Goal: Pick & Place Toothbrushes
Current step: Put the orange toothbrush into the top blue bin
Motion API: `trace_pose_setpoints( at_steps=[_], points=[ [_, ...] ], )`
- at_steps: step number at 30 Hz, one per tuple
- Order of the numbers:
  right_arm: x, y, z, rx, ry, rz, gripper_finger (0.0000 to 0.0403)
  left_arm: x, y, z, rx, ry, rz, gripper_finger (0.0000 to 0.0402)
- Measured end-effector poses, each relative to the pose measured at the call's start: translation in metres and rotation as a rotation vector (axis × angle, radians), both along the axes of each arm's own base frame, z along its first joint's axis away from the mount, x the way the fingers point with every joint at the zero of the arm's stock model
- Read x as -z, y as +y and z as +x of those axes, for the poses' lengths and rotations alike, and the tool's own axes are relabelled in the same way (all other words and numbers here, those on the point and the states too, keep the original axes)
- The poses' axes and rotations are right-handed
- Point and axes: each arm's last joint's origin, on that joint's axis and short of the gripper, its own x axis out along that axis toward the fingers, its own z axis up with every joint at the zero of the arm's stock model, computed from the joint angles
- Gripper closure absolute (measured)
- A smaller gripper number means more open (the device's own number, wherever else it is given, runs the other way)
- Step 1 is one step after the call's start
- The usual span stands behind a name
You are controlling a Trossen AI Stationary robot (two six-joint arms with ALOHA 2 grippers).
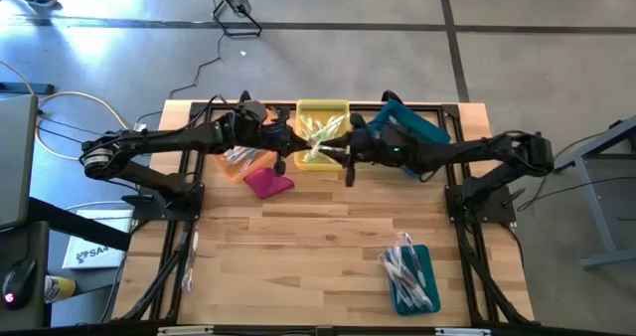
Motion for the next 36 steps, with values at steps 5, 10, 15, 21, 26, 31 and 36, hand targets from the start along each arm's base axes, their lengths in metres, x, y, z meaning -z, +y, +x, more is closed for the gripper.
trace_pose_setpoints(
  at_steps=[5,10,15,21,26,31,36],
  points=[
    [0.010,-0.005,0.003,0.134,0.102,-0.003,0.0241,0.000,0.000,0.000,0.001,0.001,0.000,0.0396],
    [0.007,-0.003,0.004,0.094,0.079,-0.012,0.0163,0.003,0.002,0.005,-0.006,-0.007,0.005,0.0396],
    [0.008,-0.003,0.006,0.072,0.058,-0.026,0.0152,0.007,0.005,0.016,-0.002,-0.048,0.007,0.0396],
    [0.008,-0.004,0.007,0.080,0.047,-0.043,0.0191,0.014,0.008,0.027,0.044,-0.088,-0.021,0.0396],
    [0.006,-0.002,0.007,0.040,0.029,-0.048,0.0267,0.013,0.008,0.028,0.043,-0.110,-0.030,0.0396],
    [0.006,-0.003,0.007,0.034,0.030,-0.050,0.0361,0.012,0.007,0.028,0.053,-0.117,-0.031,0.0396],
    [0.006,-0.003,0.007,0.034,0.036,-0.078,0.0386,0.013,0.007,0.028,0.059,-0.112,-0.041,0.0396]
  ],
)
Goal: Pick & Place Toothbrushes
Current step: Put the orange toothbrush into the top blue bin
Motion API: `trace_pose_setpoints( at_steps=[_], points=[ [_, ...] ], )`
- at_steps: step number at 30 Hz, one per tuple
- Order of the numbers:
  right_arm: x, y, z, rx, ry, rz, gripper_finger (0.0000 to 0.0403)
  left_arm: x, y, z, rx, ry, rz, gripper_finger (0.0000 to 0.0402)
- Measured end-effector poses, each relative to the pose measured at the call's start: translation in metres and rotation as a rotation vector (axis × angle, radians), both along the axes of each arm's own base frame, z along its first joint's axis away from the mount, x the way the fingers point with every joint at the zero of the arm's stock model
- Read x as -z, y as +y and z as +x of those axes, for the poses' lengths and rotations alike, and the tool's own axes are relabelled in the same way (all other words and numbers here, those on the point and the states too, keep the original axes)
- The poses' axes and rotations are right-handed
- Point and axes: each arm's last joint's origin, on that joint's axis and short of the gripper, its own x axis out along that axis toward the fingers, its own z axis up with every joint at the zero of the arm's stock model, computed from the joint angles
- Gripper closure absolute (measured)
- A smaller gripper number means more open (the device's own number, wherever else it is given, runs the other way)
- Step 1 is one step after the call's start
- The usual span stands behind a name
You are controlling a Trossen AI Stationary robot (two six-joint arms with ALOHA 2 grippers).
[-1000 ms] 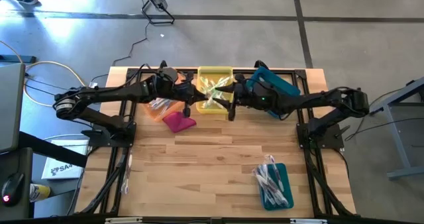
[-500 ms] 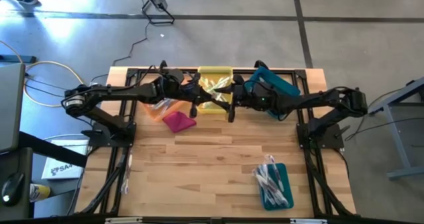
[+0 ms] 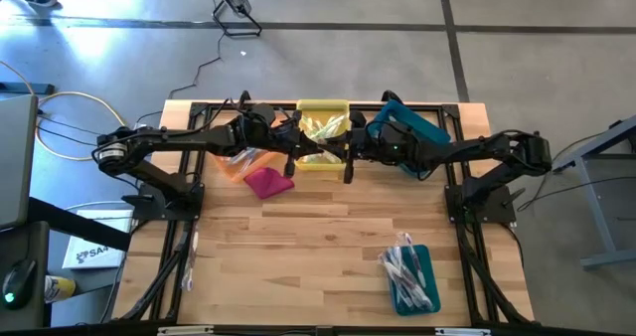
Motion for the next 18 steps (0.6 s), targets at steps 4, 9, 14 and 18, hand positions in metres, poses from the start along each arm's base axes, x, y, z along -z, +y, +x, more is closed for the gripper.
trace_pose_setpoints(
  at_steps=[4,9,14,18],
  points=[
    [0.0000,0.0001,0.0000,-0.003,-0.001,0.007,0.0386,0.0000,-0.0003,0.0000,0.007,-0.001,0.005,0.0370],
    [0.0009,0.0005,0.0001,-0.005,0.008,0.015,0.0388,-0.0001,0.0001,0.0000,0.005,-0.002,0.044,0.0295],
    [0.0027,-0.0025,-0.0018,0.021,0.042,0.026,0.0388,-0.0007,0.0012,-0.0001,-0.010,-0.007,0.093,0.0230],
    [0.0011,-0.0044,-0.0096,0.135,0.104,0.032,0.0388,-0.0010,0.0013,-0.0004,-0.010,-0.007,0.096,0.0204]
  ],
)
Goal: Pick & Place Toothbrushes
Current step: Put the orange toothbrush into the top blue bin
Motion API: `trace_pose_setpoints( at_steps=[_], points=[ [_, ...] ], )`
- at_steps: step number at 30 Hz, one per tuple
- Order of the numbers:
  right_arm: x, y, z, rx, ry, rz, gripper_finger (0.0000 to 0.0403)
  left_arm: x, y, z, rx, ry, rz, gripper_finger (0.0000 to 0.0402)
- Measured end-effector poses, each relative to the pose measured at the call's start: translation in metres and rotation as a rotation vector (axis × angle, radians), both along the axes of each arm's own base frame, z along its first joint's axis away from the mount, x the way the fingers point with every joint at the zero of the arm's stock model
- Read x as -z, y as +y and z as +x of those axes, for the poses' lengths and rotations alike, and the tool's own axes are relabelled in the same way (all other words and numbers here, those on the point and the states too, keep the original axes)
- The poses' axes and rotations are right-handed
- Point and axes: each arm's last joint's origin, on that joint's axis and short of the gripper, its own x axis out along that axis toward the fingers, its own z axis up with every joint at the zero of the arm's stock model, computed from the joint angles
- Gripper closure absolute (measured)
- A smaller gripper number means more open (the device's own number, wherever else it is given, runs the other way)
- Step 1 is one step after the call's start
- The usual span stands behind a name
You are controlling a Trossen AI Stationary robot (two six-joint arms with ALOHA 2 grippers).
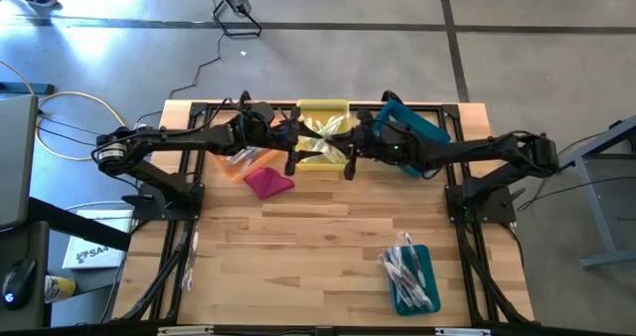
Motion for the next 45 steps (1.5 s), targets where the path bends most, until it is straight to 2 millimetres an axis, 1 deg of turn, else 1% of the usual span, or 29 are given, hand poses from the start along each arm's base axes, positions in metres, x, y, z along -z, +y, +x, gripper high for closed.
trace_pose_setpoints(
  at_steps=[5,9,13,19,23,27,31,37,45],
  points=[
    [-0.011,-0.001,-0.021,0.146,0.080,0.000,0.0388,-0.002,0.007,-0.004,-0.026,-0.003,0.001,0.0200],
    [-0.017,-0.005,-0.041,0.293,0.143,0.040,0.0388,0.000,0.023,-0.010,-0.067,0.011,-0.007,0.0200],
    [-0.017,-0.016,-0.060,0.458,0.210,0.100,0.0388,0.003,0.040,-0.019,-0.098,0.041,-0.029,0.0200],
    [0.000,-0.040,-0.078,0.679,0.354,0.186,0.0388,0.008,0.058,-0.031,-0.118,0.085,-0.069,0.0199],
    [0.014,-0.058,-0.086,0.776,0.445,0.239,0.0388,0.012,0.061,-0.034,-0.117,0.119,-0.097,0.0199],
    [0.024,-0.072,-0.093,0.849,0.502,0.286,0.0388,0.013,0.061,-0.034,-0.110,0.131,-0.082,0.0199],
    [0.033,-0.083,-0.099,0.870,0.553,0.348,0.0388,0.014,0.060,-0.034,-0.105,0.145,-0.076,0.0199],
    [0.049,-0.091,-0.104,0.906,0.642,0.448,0.0388,0.016,0.059,-0.035,-0.108,0.160,-0.096,0.0199],
    [0.076,-0.106,-0.106,0.911,0.773,0.573,0.0388,0.016,0.059,-0.035,-0.116,0.163,-0.131,0.0199]
  ],
)
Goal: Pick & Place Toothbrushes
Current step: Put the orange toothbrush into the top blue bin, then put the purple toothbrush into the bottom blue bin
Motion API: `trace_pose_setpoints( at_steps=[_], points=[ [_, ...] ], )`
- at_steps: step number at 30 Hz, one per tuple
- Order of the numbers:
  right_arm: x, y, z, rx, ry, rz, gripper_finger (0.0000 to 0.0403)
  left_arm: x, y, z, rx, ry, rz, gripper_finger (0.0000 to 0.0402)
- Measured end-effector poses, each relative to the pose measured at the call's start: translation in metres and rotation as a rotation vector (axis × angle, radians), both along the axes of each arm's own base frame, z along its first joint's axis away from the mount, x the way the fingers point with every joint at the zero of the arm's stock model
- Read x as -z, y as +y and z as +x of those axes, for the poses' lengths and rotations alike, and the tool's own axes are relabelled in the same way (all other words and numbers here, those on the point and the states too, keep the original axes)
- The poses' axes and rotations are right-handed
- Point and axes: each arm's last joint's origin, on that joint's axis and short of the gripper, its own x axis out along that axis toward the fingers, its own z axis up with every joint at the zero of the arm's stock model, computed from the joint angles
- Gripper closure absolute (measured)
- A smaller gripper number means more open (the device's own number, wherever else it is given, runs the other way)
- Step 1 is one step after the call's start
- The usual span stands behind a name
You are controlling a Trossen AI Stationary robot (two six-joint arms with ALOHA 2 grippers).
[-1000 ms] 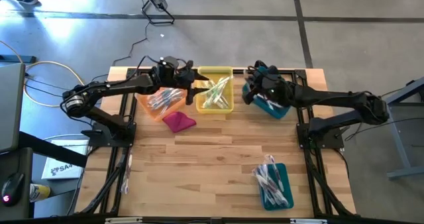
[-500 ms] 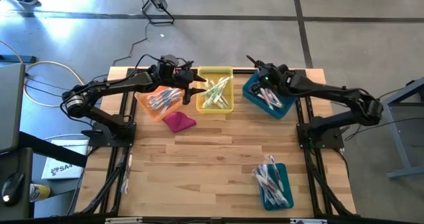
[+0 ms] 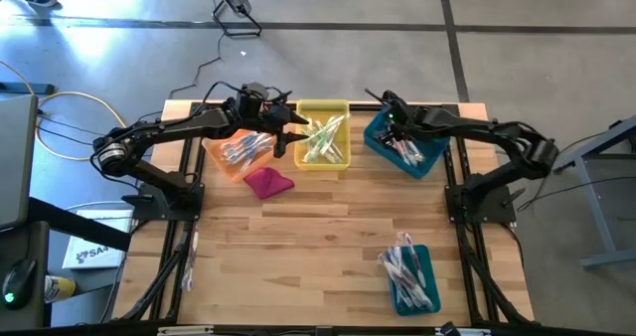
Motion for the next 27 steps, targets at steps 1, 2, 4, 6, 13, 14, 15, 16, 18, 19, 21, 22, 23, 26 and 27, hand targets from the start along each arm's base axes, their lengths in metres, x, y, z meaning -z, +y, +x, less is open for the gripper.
trace_pose_setpoints(
  at_steps=[1,2,4,6,13,14,15,16,18,19,21,22,23,26,27],
  points=[
    [0.004,-0.002,0.000,0.004,0.010,0.018,0.0388,0.000,0.000,0.000,-0.003,0.000,-0.008,0.0199],
    [0.008,-0.005,0.000,0.008,0.018,0.035,0.0388,0.000,0.000,0.000,-0.006,-0.002,-0.016,0.0199],
    [0.016,-0.010,-0.001,0.018,0.035,0.068,0.0388,0.000,0.000,0.000,-0.007,-0.002,-0.020,0.0199],
    [0.022,-0.014,-0.002,0.031,0.054,0.090,0.0388,0.000,0.000,0.000,-0.007,-0.002,-0.020,0.0199],
    [0.030,-0.020,-0.004,0.050,0.078,0.102,0.0299,0.000,0.000,0.000,-0.008,-0.001,-0.020,0.0199],
    [0.029,-0.020,-0.004,0.041,0.078,0.098,0.0284,0.000,0.000,0.000,-0.008,-0.002,-0.020,0.0199],
    [0.027,-0.019,-0.004,0.029,0.075,0.098,0.0272,0.000,0.000,0.000,-0.008,-0.002,-0.020,0.0199],
    [0.026,-0.019,-0.004,0.024,0.070,0.093,0.0261,0.000,0.000,0.000,-0.008,-0.002,-0.020,0.0199],
    [0.020,-0.018,-0.005,0.020,0.050,0.078,0.0249,0.000,0.000,0.000,-0.007,-0.001,-0.018,0.0199],
    [0.017,-0.018,-0.006,0.015,0.042,0.072,0.0246,0.000,0.000,0.000,-0.005,-0.001,-0.012,0.0199],
    [0.010,-0.016,-0.008,0.003,0.025,0.051,0.0245,0.001,0.000,0.000,0.000,0.006,0.001,0.0199],
    [0.006,-0.015,-0.009,-0.006,0.017,0.038,0.0247,0.001,0.000,-0.001,0.001,0.012,0.000,0.0199],
    [0.001,-0.014,-0.010,-0.009,0.006,0.027,0.0250,0.001,-0.001,-0.001,-0.001,0.020,-0.002,0.0200],
    [-0.011,-0.010,-0.014,-0.031,-0.028,-0.004,0.0260,0.002,-0.001,-0.002,0.000,0.036,-0.012,0.0200],
    [-0.016,-0.009,-0.015,-0.047,-0.054,-0.006,0.0264,0.003,-0.002,-0.003,0.002,0.047,-0.021,0.0200]
  ],
)
